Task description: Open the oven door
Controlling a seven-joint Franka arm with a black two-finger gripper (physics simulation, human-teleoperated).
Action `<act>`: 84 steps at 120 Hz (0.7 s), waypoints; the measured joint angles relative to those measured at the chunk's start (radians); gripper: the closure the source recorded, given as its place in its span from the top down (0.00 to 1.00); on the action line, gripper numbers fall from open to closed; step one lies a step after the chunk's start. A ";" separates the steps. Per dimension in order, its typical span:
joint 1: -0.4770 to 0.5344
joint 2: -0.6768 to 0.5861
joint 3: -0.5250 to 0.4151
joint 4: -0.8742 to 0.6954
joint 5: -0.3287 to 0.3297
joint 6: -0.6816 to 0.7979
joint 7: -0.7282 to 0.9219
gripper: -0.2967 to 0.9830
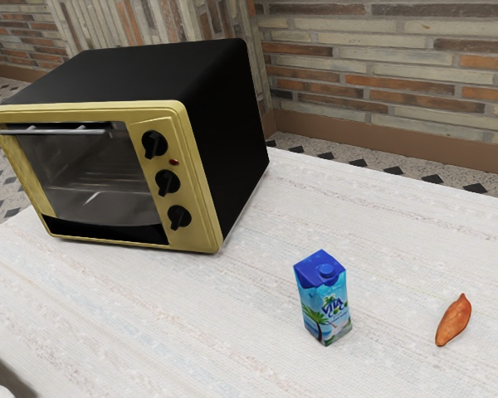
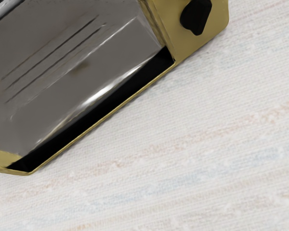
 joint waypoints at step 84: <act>0.019 0.238 -0.109 0.083 0.003 0.126 0.634 0.77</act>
